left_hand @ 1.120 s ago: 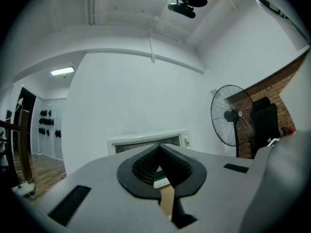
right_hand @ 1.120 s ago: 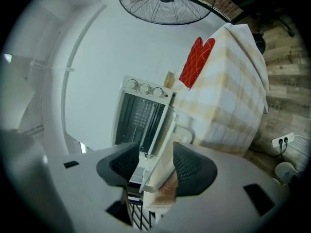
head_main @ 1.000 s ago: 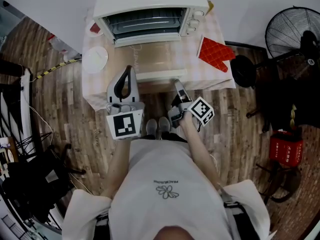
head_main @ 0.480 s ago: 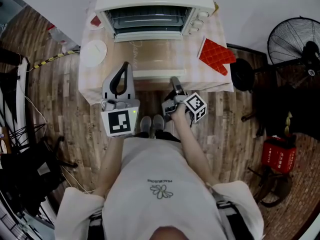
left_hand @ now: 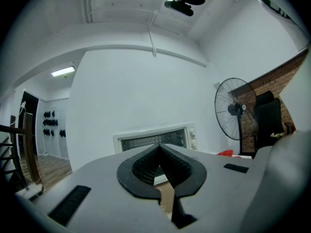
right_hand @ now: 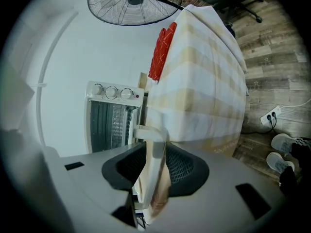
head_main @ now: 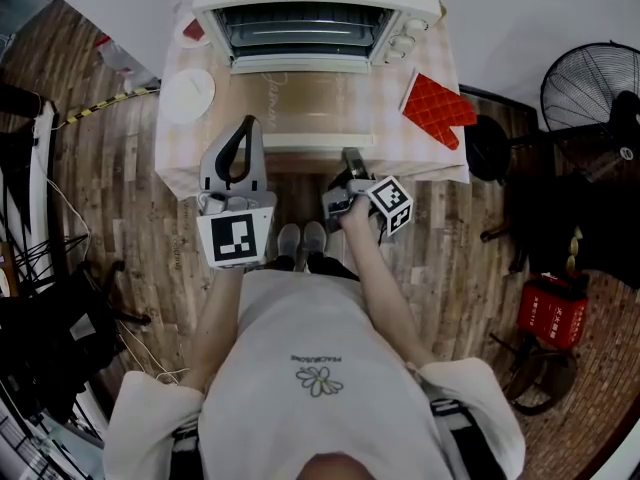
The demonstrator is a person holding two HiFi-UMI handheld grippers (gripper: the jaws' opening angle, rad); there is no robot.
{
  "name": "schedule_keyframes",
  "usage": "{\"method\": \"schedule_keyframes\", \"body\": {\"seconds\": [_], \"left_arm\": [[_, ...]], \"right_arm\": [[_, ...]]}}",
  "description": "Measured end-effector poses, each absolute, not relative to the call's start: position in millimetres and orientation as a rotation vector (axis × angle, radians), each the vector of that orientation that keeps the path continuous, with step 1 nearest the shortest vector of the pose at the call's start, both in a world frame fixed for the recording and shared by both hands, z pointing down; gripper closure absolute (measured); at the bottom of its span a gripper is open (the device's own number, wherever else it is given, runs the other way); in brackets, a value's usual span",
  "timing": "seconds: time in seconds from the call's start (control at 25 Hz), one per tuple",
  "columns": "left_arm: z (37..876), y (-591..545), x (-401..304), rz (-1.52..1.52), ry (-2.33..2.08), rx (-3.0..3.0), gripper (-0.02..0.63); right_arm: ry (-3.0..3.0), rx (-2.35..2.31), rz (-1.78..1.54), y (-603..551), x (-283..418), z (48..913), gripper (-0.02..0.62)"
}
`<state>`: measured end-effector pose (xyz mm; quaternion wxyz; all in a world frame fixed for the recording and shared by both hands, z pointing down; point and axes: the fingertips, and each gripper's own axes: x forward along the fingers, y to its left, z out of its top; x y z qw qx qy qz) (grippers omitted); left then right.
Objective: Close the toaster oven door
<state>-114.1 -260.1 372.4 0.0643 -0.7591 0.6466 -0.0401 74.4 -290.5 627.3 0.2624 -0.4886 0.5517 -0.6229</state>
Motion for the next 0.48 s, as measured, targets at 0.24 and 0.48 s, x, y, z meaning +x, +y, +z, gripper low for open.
{"method": "schedule_keyframes", "body": {"seconds": [0.24, 0.48], "left_arm": [[372.4, -261.1, -114.2, -0.115, 1.95, -2.293, 0.591], [375.7, -259.6, -115.3, -0.114, 1.96, -2.296, 0.591]], "right_arm": [[1.505, -1.31, -1.669, -295.0, 72.5, 625.9, 0.499], [1.511, -1.311, -1.658, -300.3, 72.5, 624.6, 0.5]]}}
